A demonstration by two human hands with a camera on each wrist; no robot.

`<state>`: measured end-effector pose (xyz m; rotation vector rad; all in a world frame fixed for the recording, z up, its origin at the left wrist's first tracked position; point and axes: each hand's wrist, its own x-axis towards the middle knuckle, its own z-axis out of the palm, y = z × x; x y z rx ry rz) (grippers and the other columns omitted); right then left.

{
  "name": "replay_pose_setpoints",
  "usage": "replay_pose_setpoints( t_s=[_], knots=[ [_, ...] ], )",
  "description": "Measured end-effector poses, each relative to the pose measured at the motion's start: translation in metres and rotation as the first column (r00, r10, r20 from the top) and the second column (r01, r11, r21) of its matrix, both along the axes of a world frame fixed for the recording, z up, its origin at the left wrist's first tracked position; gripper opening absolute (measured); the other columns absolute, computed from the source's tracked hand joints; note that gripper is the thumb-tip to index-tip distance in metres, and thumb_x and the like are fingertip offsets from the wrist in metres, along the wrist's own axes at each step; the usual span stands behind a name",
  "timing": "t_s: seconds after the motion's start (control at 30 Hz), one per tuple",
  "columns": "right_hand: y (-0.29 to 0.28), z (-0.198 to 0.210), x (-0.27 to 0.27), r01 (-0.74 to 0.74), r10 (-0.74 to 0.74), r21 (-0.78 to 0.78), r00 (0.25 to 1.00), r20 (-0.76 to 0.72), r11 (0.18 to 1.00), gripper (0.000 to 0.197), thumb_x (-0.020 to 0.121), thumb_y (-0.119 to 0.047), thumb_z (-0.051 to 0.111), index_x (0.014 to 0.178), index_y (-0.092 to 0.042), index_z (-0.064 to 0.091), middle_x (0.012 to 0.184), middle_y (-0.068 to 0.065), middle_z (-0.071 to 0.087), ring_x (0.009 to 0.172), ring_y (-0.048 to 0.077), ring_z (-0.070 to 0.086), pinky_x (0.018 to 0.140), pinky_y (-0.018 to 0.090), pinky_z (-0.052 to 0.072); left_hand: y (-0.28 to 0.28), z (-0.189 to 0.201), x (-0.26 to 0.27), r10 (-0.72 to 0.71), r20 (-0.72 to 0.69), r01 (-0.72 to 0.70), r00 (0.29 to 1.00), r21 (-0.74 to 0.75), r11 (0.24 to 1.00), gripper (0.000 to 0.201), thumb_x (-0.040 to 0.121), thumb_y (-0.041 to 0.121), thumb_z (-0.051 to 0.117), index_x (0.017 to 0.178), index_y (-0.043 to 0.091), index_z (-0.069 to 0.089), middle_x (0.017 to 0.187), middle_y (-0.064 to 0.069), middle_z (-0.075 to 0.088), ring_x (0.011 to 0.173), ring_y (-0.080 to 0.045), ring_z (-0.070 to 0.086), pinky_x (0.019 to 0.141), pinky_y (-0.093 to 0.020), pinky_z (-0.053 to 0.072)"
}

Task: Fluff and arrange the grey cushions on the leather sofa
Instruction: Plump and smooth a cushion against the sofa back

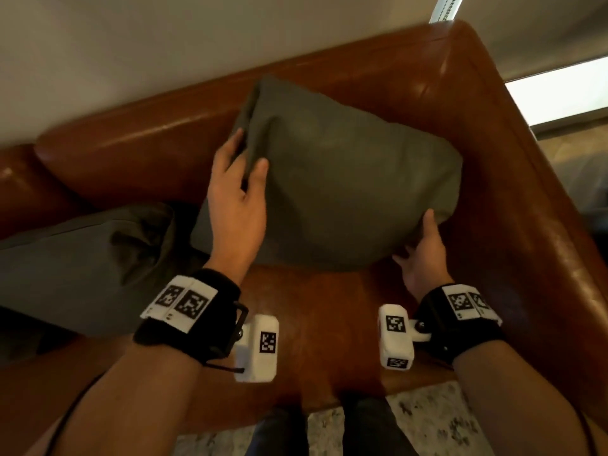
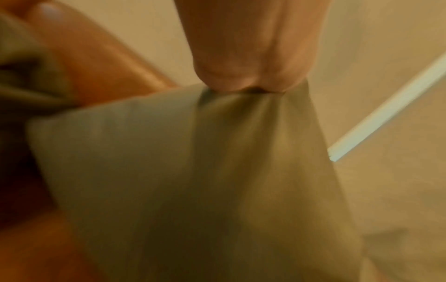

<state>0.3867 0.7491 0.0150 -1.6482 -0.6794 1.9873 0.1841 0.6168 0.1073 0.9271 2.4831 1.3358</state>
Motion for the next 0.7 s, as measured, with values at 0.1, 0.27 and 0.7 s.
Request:
replay_pose_setpoints(
  t_s=[0.1,0.27,0.7],
  knots=[
    [0.01,0.007,-0.005,-0.104,0.096,0.145,0.993,0.064,0.984,0.044,0.101,-0.041,0.045,0.143,-0.03,0.044,0.123,-0.013,0.057,0.111,0.006,0.053,0.099,0.038,0.041,-0.03,-0.038,-0.006,0.142,0.215,-0.145,0.966,-0.001,0.989,0.04,0.102,0.033,0.043,0.14,0.022,0.046,0.148,0.005,0.041,0.131,-0.007,0.042,0.112,-0.023,0.035],
    [0.007,0.0,-0.028,-0.257,0.207,0.277,0.958,0.198,0.926,0.02,0.102,-0.03,0.047,0.106,-0.032,0.067,0.105,-0.016,0.065,0.102,0.002,0.059,0.103,0.035,0.045,-0.047,-0.07,-0.016,0.276,0.365,-0.315,0.889,0.049,0.948,0.038,0.103,0.031,0.041,0.141,0.023,0.043,0.143,0.003,0.046,0.125,-0.011,0.048,0.11,-0.038,0.039],
    [-0.001,-0.027,-0.062,-0.424,0.166,0.458,0.848,0.502,0.781,0.052,0.094,-0.041,0.054,0.143,-0.023,0.047,0.144,0.003,0.045,0.133,0.02,0.045,0.113,0.04,0.037,-0.066,-0.122,-0.06,0.227,0.367,-0.2,0.902,-0.112,0.973,0.043,0.1,0.031,0.046,0.14,0.017,0.043,0.14,0.0,0.044,0.127,-0.016,0.044,0.112,-0.043,0.036]
  ],
)
